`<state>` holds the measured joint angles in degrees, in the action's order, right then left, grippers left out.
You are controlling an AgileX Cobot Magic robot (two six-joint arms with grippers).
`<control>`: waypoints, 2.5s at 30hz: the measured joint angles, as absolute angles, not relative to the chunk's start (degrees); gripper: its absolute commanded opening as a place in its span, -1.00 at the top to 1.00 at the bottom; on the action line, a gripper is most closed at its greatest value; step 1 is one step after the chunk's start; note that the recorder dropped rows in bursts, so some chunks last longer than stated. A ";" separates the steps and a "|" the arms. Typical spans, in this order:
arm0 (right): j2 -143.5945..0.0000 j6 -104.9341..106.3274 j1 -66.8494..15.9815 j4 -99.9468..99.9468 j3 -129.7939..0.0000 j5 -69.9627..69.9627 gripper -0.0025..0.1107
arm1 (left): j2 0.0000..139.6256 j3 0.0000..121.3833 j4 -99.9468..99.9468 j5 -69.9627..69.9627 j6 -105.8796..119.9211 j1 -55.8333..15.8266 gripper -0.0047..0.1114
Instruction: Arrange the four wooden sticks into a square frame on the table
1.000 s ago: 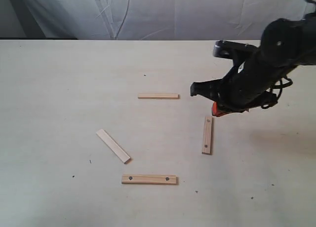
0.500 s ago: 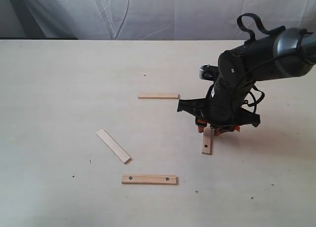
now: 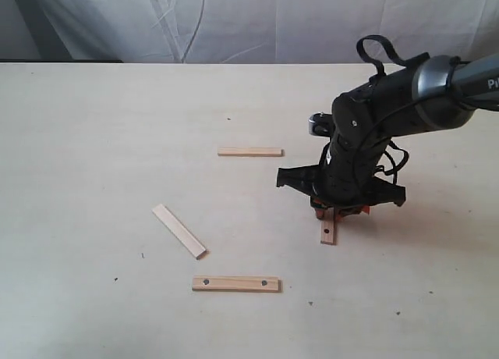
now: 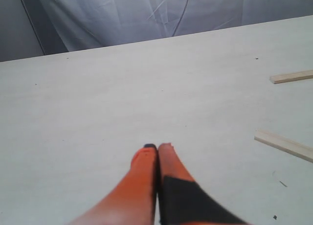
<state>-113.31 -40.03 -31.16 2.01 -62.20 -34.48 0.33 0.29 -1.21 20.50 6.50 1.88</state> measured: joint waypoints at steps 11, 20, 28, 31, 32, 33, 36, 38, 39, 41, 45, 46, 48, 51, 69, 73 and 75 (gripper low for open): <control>-111.09 -34.95 -31.38 2.54 -72.87 -39.94 0.96 | 0.33 0.29 -1.21 20.50 6.50 1.88 0.92; -118.91 -30.47 -31.60 2.00 -85.26 -43.01 0.96 | 0.33 0.29 -1.21 20.50 6.50 1.88 0.92; -126.40 -29.31 -32.07 0.85 -89.62 -43.05 0.96 | 0.33 0.29 -1.21 20.50 6.50 1.88 0.92; -126.65 -28.24 -32.19 0.72 -89.75 -41.84 0.96 | 0.33 0.29 -1.21 20.50 6.50 1.88 0.92; -126.65 -28.24 -32.19 0.72 -89.75 -41.45 0.96 | 0.33 0.29 -1.21 20.50 6.50 1.88 0.92; -126.65 -28.13 -32.19 0.72 -89.75 -40.75 0.95 | 0.33 0.29 -1.21 20.50 6.50 1.88 0.92; -126.65 -28.04 -32.19 0.72 -89.75 -40.14 0.84 | 0.33 0.29 -1.21 20.50 6.50 1.88 0.92; -126.65 -28.04 -32.19 0.72 -89.75 -39.69 0.73 | 0.33 0.29 -1.21 20.50 6.50 1.88 0.92; -126.65 -28.04 -32.19 0.72 -89.75 -39.45 0.68 | 0.33 0.29 -1.21 20.50 6.50 1.88 0.92; -126.65 -28.04 -32.19 0.72 -89.75 -39.01 0.61 | 0.33 0.29 -1.21 20.50 6.50 1.88 0.92; -126.65 -28.04 -32.19 0.72 -89.75 -38.38 0.51 | 0.33 0.29 -1.21 20.50 6.50 1.88 0.92; -126.65 -28.04 -32.19 0.72 -89.75 -38.38 0.47 | 0.33 0.29 -1.21 20.50 6.50 1.88 0.92; -126.65 -28.26 -32.19 0.72 -89.75 -38.38 0.33 | 0.33 0.29 -1.21 20.50 6.50 1.88 0.92; -126.65 -28.50 -32.19 0.72 -89.75 -38.18 0.18 | 0.33 0.29 -1.21 20.50 6.50 1.88 0.92; -118.33 -15.01 -32.56 -5.14 -89.85 -46.88 0.53 | 0.33 0.29 -1.21 20.50 6.50 1.88 0.92; -118.11 -11.72 -33.98 -6.96 -89.85 -49.03 0.52 | 0.33 0.29 -1.21 20.50 6.50 1.88 0.92; -118.11 -10.82 -35.12 -7.52 -89.85 -49.56 0.40 | 0.33 0.29 -1.21 20.50 6.50 1.88 0.92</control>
<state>-118.11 -10.82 -35.12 -7.52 -89.85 -49.56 0.33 0.29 -1.21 20.50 6.50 1.88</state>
